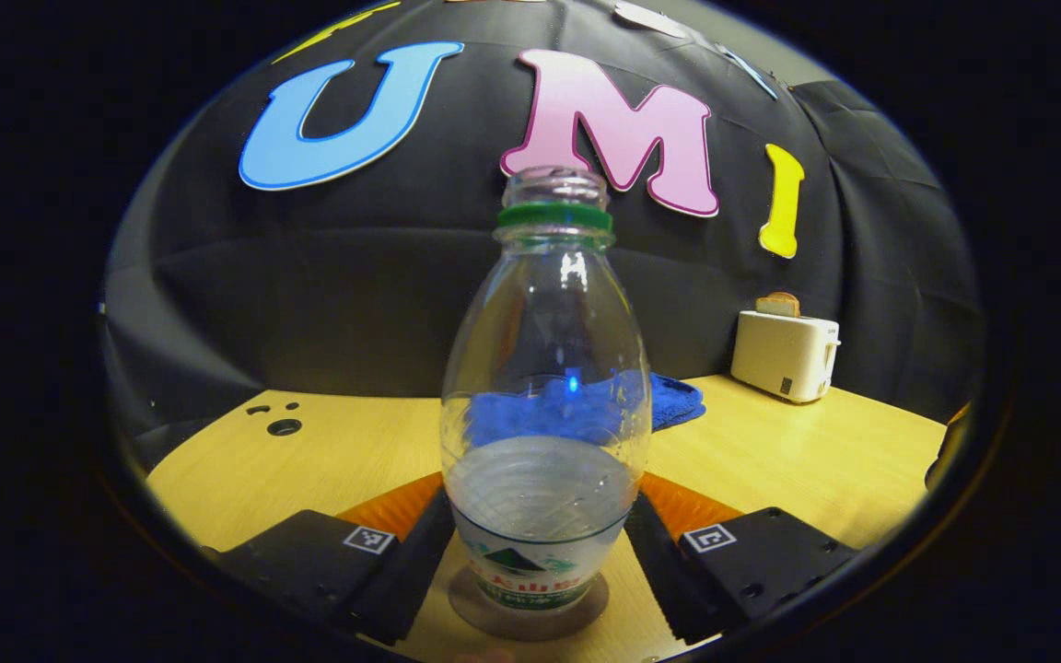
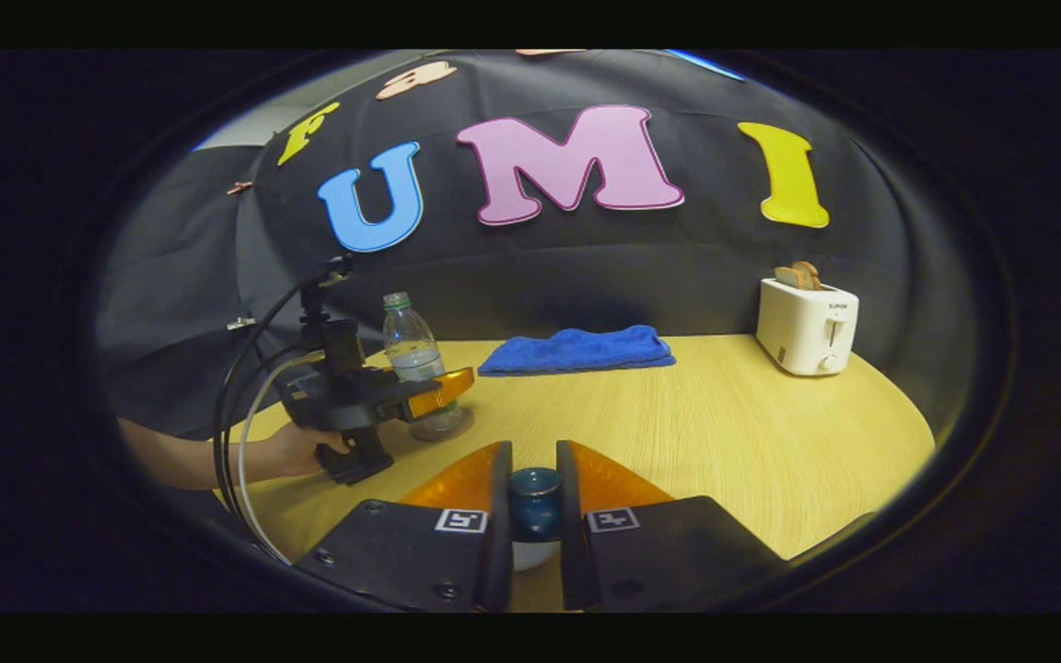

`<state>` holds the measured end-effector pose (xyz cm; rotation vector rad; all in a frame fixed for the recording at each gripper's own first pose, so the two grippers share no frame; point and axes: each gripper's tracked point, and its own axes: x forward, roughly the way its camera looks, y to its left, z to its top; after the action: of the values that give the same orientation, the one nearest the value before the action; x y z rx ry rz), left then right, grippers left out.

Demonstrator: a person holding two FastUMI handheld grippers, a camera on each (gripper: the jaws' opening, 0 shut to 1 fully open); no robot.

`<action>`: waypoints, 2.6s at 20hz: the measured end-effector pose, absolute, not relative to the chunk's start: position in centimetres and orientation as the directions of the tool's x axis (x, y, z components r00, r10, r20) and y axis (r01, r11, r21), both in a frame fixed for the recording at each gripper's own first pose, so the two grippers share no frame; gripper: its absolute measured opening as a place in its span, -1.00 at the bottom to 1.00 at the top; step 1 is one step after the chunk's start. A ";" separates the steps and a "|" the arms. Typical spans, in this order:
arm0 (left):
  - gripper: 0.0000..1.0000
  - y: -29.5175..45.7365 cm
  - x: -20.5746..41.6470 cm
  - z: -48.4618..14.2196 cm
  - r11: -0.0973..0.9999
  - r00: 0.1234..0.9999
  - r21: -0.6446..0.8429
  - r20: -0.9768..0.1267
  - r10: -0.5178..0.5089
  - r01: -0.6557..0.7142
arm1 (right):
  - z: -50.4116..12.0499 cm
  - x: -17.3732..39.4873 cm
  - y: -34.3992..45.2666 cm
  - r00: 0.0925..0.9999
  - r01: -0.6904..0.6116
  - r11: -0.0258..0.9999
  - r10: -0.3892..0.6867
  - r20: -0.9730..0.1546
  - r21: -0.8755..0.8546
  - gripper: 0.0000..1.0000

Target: Open the teacup lid with one hand, grasp the water bottle and pour water into the teacup with the other hand; after pouring, place the water bottle on the coaster and then close the teacup lid.

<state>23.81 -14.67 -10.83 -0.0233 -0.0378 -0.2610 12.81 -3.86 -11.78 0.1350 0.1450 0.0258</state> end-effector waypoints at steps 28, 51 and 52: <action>0.94 -7.9 8.3 -8.3 0.983 0.978 0.005 0.096 -0.184 0.185 | -16.6 12.0 -0.3 0.995 -0.086 0.991 0.090 -0.044 0.101 -0.49; 0.94 -8.5 -2.0 -0.7 0.998 0.998 -0.036 0.013 -0.057 0.058 | -4.8 6.9 -4.2 0.999 -0.046 0.997 0.048 -0.020 0.069 0.97; 0.94 -8.4 -2.9 0.8 0.999 0.999 -0.036 0.030 -0.039 0.040 | -3.3 6.2 -4.8 1.000 -0.027 0.998 0.028 -0.013 0.054 0.97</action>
<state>-2.91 -8.43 0.82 -0.0365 -0.0292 -0.0397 6.15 -4.84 -3.34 0.0539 0.0138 0.0276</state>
